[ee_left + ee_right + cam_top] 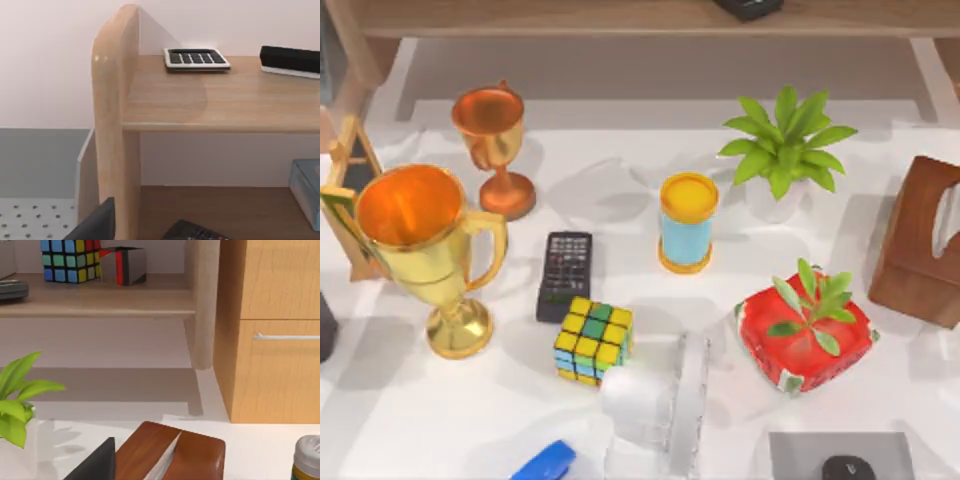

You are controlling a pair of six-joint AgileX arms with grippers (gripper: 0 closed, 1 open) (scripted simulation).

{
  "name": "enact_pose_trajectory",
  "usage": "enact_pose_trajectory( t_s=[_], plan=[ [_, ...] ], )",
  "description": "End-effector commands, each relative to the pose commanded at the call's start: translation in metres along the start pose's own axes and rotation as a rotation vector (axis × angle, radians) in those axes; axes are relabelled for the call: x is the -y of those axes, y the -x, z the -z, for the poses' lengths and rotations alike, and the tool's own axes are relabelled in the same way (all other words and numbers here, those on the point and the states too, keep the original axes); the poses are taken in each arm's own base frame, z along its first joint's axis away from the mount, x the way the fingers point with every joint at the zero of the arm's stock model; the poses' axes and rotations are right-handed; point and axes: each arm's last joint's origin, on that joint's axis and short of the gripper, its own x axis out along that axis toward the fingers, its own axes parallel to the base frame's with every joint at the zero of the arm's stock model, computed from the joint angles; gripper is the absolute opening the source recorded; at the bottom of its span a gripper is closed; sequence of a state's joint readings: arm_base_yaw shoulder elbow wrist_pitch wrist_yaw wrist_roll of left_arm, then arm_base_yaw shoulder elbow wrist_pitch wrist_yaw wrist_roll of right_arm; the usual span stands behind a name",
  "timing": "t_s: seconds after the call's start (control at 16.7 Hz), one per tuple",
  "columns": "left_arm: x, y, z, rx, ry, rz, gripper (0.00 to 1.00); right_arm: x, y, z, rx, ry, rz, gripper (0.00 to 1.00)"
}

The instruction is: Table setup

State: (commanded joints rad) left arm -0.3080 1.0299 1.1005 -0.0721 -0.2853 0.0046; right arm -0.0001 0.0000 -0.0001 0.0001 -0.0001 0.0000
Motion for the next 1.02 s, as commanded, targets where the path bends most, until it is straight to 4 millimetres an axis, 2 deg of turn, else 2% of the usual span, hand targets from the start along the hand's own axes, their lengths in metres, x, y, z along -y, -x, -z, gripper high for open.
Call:
enact_pose_trajectory(
  t_s=[0.12,0.24,0.42,0.54,0.78,1.02],
  plan=[
    [0.026,-0.041,-0.028,0.003,0.002,0.001,1.0,0.0,0.0,0.0,0.0,0.0,0.0,1.0],
    [0.058,-0.081,-0.045,0.006,0.003,0.001,1.0,0.0,0.0,0.0,0.0,0.0,0.0,1.0],
    [0.108,-0.134,-0.05,0.008,0.003,0.002,1.0,0.0,0.0,0.0,0.0,0.0,0.0,1.0],
    [0.139,-0.16,-0.046,0.01,0.003,0.002,1.0,0.0,0.0,0.0,0.0,0.0,0.0,1.0],
    [0.182,-0.186,-0.032,0.015,0.004,0.002,1.0,0.0,0.0,0.0,0.0,0.0,0.0,1.0],
    [0.192,-0.191,-0.029,0.016,0.005,0.002,1.0,0.0,0.0,0.0,0.0,0.0,0.0,1.0]
  ],
)
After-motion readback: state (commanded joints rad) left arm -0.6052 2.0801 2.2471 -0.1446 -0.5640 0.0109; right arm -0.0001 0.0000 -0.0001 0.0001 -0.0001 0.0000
